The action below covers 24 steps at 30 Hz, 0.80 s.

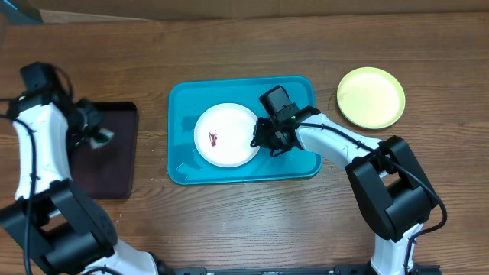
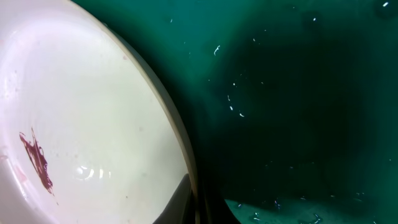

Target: Clean dirty plates on tray and stack at the side

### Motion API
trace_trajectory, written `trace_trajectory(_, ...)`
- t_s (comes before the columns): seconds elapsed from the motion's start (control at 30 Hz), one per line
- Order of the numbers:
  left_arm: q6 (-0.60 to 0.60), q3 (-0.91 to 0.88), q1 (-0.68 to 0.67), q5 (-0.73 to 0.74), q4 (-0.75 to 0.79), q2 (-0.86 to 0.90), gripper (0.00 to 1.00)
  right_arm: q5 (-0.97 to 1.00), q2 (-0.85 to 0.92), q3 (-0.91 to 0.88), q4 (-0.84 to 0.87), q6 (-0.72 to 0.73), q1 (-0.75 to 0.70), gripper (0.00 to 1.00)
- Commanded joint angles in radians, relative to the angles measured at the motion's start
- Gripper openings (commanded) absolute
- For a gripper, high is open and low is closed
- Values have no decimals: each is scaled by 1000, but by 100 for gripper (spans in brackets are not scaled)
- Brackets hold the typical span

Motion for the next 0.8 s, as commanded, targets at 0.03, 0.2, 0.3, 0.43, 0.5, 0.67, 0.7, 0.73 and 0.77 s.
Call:
trace_trajectory(0.03,16,-35,23,-25,23,106,4,71,57,-22,-24,6,1,4)
trace_trajectory(0.2,31,-35,32,-25,28,195,4,78,57,-22,-31,3,1,4)
trace_trajectory(0.3,31,-35,32,-26,44,240,4,85,57,-22,-30,3,1,4)
trace_trajectory(0.43,68,-35,32,-51,79,285,4,90,57,-22,-32,3,1,4)
trace_trajectory(0.5,71,-35,32,-61,93,304,4,90,57,-22,-34,3,1,4)
trace_trajectory(0.67,71,-35,32,-62,97,324,61,93,57,-22,-35,2,1,4)
trace_trajectory(0.7,71,-33,32,-62,97,323,59,92,57,-22,-35,-6,1,4)
trace_trajectory(0.73,71,-28,33,-62,96,321,56,92,57,-22,-35,-16,1,4)
trace_trajectory(0.77,71,-22,33,-63,90,319,52,93,57,-22,-36,-22,1,4)
